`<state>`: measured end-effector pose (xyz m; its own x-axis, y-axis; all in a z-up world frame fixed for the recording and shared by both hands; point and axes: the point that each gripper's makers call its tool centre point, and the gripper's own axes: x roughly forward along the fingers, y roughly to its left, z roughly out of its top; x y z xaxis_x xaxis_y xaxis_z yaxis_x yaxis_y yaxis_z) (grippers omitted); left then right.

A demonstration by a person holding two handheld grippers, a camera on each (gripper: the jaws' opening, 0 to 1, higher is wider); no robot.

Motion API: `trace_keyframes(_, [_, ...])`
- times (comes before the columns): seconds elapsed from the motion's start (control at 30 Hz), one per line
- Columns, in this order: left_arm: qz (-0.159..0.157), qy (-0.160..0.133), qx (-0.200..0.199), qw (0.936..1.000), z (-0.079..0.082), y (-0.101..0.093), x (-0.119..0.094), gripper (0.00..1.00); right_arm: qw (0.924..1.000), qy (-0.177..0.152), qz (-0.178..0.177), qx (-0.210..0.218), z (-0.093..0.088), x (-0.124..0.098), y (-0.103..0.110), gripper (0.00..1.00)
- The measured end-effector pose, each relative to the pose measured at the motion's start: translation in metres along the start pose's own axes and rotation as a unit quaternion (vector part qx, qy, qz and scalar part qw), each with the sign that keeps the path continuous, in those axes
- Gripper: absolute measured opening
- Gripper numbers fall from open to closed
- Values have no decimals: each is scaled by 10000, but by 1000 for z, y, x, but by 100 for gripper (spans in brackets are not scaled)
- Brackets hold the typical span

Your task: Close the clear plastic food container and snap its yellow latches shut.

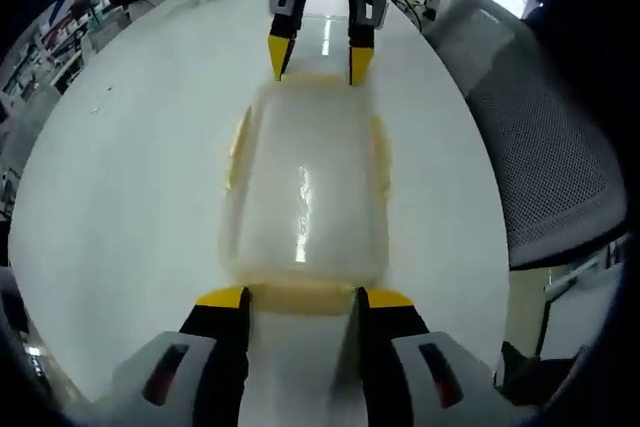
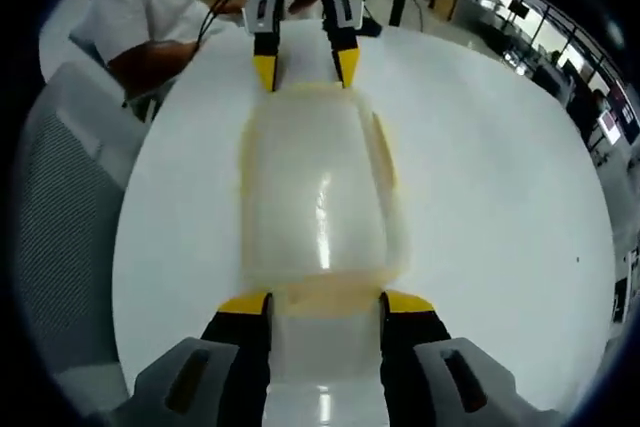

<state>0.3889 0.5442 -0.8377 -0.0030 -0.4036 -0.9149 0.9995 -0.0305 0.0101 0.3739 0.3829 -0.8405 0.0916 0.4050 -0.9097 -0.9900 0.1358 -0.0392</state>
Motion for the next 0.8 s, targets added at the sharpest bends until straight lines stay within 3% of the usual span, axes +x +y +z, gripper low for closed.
trace_keyframes(0.33, [-34, -40, 116, 9999, 1, -1, 1, 39, 9998, 18, 175, 57, -1, 1, 1, 39])
trace_keyframes(0.67, [11, -13, 76, 10000, 0, -2, 2, 38, 9998, 61, 136, 99, -1, 1, 1, 39])
trace_keyframes(0.8, [-2, 51, 7, 10000, 2, -7, 1, 38, 9998, 195, 64, -81, -1, -1, 5, 38])
